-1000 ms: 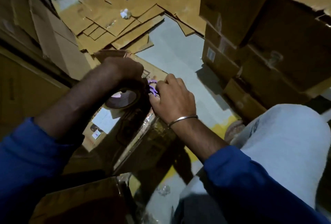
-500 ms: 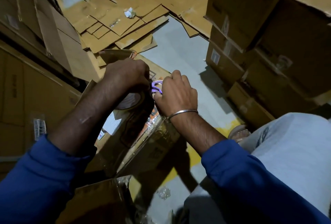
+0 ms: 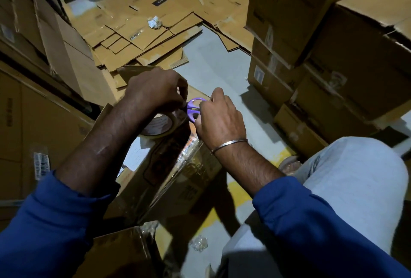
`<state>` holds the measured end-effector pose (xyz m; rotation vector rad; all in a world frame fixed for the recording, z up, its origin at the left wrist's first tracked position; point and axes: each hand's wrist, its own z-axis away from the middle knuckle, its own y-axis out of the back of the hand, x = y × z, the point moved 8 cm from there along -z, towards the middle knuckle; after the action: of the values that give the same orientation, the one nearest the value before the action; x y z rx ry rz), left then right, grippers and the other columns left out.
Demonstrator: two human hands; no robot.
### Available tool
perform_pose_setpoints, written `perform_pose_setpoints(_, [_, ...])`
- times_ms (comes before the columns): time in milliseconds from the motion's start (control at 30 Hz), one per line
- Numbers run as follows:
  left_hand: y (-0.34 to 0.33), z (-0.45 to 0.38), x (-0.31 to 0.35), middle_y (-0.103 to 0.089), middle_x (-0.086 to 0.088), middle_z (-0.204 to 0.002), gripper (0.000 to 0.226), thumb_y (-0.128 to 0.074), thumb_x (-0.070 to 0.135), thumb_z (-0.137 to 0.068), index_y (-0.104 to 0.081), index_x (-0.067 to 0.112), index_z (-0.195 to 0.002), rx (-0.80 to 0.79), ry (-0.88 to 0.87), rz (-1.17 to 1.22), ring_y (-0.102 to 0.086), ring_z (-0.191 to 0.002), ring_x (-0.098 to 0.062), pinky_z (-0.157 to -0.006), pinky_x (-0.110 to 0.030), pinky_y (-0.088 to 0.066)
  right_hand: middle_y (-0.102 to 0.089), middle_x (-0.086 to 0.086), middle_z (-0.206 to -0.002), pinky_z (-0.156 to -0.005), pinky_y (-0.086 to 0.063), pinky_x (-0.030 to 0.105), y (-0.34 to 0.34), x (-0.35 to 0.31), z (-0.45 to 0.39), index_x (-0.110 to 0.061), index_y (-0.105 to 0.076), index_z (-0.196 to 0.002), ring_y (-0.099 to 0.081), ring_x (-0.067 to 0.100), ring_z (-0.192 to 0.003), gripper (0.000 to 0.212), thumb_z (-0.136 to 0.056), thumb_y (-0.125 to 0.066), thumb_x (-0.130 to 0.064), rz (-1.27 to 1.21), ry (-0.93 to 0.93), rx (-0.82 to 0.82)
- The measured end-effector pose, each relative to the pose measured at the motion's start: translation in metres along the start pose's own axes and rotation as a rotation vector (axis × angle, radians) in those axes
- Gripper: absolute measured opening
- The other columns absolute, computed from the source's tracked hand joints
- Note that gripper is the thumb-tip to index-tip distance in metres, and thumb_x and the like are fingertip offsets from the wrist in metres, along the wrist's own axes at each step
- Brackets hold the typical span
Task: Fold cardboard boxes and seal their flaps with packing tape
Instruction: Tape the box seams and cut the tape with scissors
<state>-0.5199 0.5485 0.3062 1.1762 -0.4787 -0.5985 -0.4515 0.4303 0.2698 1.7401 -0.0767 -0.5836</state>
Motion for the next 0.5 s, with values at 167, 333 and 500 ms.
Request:
perform_pose_setpoints(167, [0.018,0.007,0.046,-0.071,0.015,-0.081,0.011,-0.077,0.042,-0.086,-0.067,0.037,-0.081,0.05,-0.101,0.124,-0.066,-0.086,-0.015,-0.074,-0.035,-0.05,-0.053,0.013,-0.109,-0.062,-0.038,0.035,0.035,0.044,0.011,-0.011,-0.071,-0.102,-0.056,0.034,-0.103,0.022,-0.09,-0.072,-0.029,0.075,-0.015,0.132])
perform_pose_setpoints(333, [0.028,0.014,0.149,-0.069,0.008,-0.083,0.012,-0.07,0.043,-0.084,-0.062,0.04,-0.075,0.158,-0.283,0.033,-0.064,-0.084,-0.023,-0.065,-0.036,-0.049,-0.058,0.011,-0.091,-0.046,-0.043,0.031,0.076,0.116,0.04,-0.012,-0.067,-0.073,-0.06,0.033,-0.083,0.025,-0.065,-0.09,-0.016,0.218,-0.082,0.189])
perform_pose_setpoints(500, [0.062,0.042,0.268,-0.068,0.008,-0.085,0.015,-0.055,0.052,-0.078,-0.059,0.042,-0.09,0.36,-0.528,0.097,-0.065,-0.08,-0.029,-0.063,-0.038,-0.053,-0.054,0.01,-0.1,-0.054,-0.037,0.036,0.149,0.241,0.105,-0.012,-0.067,-0.086,-0.054,0.032,-0.09,0.021,-0.081,-0.079,-0.028,0.276,-0.26,0.372])
